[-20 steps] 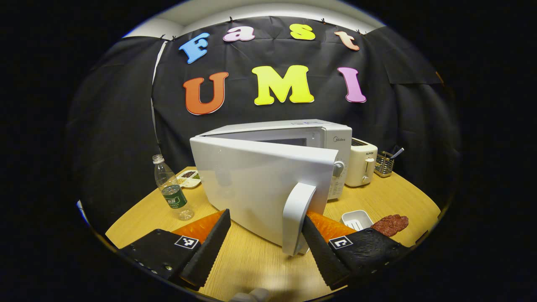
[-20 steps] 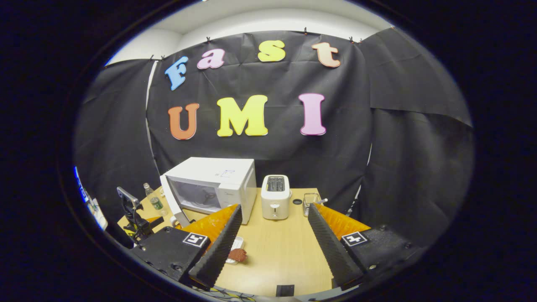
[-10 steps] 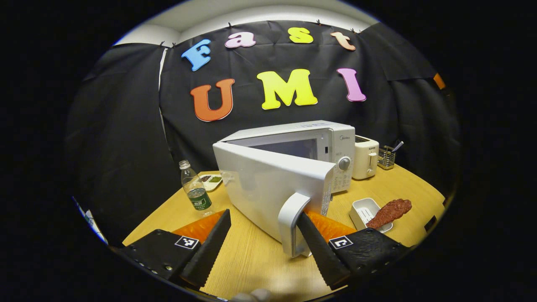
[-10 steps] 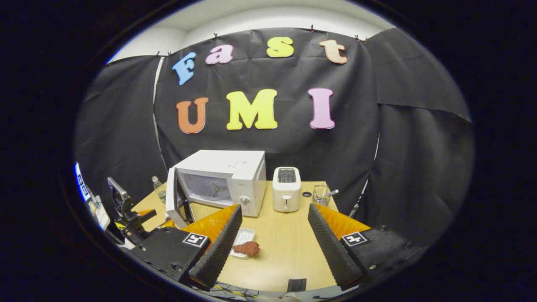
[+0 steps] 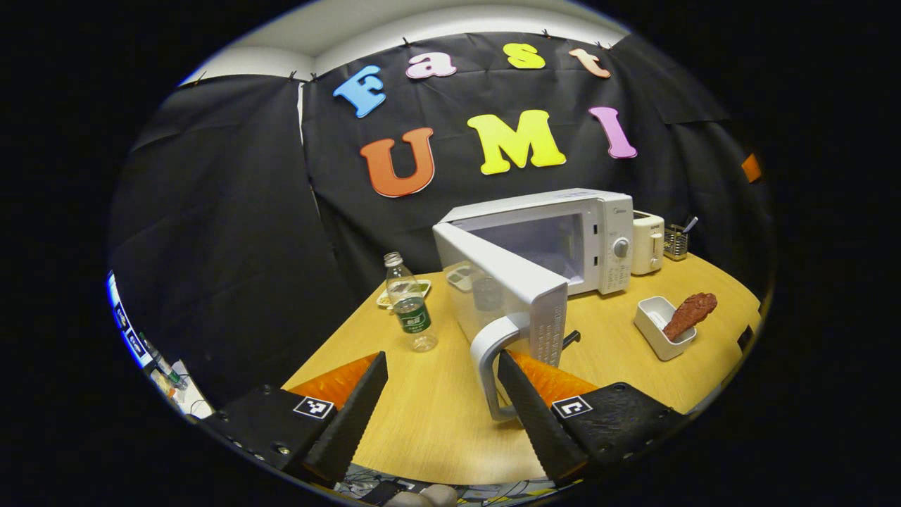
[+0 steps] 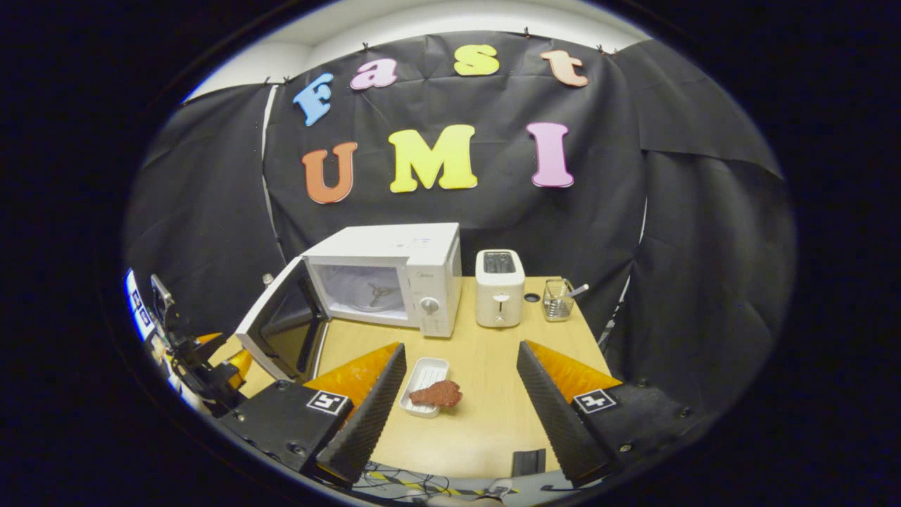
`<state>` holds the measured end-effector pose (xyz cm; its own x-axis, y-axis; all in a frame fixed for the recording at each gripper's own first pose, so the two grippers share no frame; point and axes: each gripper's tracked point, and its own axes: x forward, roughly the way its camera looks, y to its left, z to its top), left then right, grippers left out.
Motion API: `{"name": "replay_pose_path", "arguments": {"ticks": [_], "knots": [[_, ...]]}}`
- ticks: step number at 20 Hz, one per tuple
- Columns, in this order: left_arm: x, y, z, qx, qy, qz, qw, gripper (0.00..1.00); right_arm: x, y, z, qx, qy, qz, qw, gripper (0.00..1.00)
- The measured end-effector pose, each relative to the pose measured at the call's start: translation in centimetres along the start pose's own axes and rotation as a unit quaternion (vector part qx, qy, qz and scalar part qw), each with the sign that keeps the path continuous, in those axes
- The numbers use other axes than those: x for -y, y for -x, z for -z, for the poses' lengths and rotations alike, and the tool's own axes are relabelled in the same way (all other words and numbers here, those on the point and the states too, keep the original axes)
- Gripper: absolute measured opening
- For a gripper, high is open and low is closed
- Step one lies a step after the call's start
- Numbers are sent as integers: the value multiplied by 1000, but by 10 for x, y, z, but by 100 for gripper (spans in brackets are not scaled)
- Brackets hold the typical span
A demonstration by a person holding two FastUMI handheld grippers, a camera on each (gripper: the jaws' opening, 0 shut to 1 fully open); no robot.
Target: Open the microwave oven with the left hand, put the food in, and close the microwave oven.
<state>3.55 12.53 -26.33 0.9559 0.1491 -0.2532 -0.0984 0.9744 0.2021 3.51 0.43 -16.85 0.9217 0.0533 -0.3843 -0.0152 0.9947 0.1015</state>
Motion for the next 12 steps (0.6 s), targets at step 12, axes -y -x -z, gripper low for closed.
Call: {"name": "replay_pose_path", "arguments": {"ticks": [12], "knots": [[-40, 59, 8, -23, 13, -54, 998, 97, 4, -93, 140, -161, -117, -103, 974, 84]]}}
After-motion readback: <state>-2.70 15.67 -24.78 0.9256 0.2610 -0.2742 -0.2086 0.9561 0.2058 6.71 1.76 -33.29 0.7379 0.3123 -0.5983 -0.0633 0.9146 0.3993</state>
